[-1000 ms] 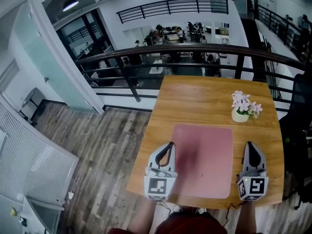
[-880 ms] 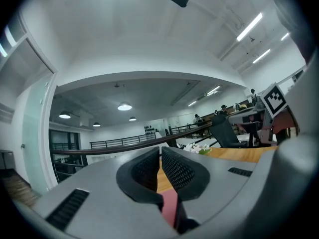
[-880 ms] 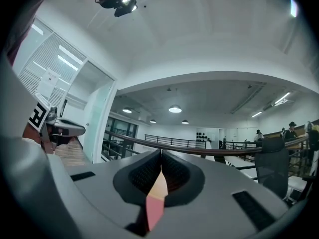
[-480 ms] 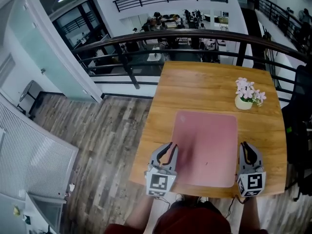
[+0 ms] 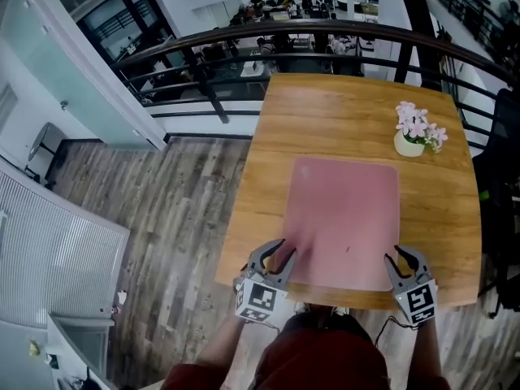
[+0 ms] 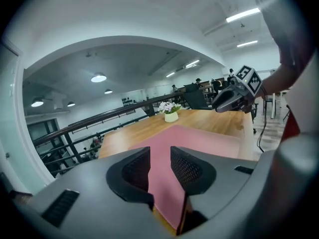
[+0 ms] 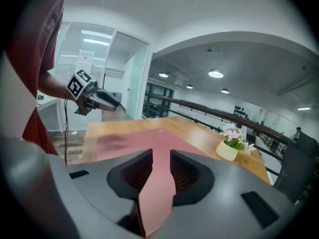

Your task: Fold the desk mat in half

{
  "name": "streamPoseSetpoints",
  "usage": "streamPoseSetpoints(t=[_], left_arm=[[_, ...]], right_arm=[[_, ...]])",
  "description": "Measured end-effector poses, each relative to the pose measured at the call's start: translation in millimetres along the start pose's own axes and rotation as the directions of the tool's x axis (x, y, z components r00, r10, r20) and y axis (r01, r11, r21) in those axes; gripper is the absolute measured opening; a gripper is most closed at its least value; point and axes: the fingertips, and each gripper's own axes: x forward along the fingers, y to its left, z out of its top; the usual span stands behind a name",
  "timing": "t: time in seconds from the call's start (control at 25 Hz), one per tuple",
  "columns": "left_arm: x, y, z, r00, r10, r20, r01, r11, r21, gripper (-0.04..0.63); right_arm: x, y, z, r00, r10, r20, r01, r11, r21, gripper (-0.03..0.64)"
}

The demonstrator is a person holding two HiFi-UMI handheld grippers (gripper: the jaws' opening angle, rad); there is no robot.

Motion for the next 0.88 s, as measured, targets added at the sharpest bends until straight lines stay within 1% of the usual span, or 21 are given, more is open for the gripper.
streamPoseSetpoints(t=[0.08, 0.2, 0.28, 0.4, 0.52, 0.6, 0.68, 0.88], left_arm=[[1.7, -10.1, -13.1, 0.998, -0.038, -0.043, 0.039, 0.999, 0.030, 0.141], [4.7, -26.4, -34.5, 0.987, -0.107, -0.121, 0.117, 0.990, 0.079, 0.156], [4.9, -37.2, -50.0, 0.972, -0.157, -0.173, 0.178, 0.977, 0.116, 0.173], [2.3, -49.5, -71.0, 0.946, -0.221, -0.237, 0.263, 0.951, 0.162, 0.182], [-2.2, -59.1, -87.5, 0.917, -0.269, -0.295, 0.327, 0.930, 0.168, 0.198], [-1.0, -63.8, -98.3, 0.900, -0.285, -0.331, 0.356, 0.918, 0.177, 0.201], [0.4, -68.7, -113.8, 0.872, -0.300, -0.388, 0.396, 0.897, 0.197, 0.209], [2.5, -82.2, -146.6, 0.774, -0.352, -0.526, 0.526, 0.820, 0.225, 0.221]], right_arm=[[4.4, 11.7, -20.7, 0.996, 0.060, -0.069, -0.061, 0.998, -0.015, 0.120], [9.9, 29.7, -52.7, 0.973, 0.149, -0.179, -0.158, 0.987, -0.038, 0.128], [10.4, 38.6, -70.4, 0.953, 0.187, -0.238, -0.206, 0.977, -0.058, 0.141], [12.0, 48.1, -94.4, 0.926, 0.221, -0.306, -0.256, 0.963, -0.081, 0.156], [8.6, 55.2, -107.5, 0.907, 0.249, -0.340, -0.288, 0.955, -0.066, 0.164], [8.2, 55.0, -114.2, 0.894, 0.254, -0.368, -0.305, 0.949, -0.085, 0.167], [9.4, 58.3, -123.6, 0.877, 0.262, -0.402, -0.333, 0.936, -0.116, 0.175], [10.3, 71.1, -150.7, 0.816, 0.293, -0.498, -0.430, 0.883, -0.185, 0.188]])
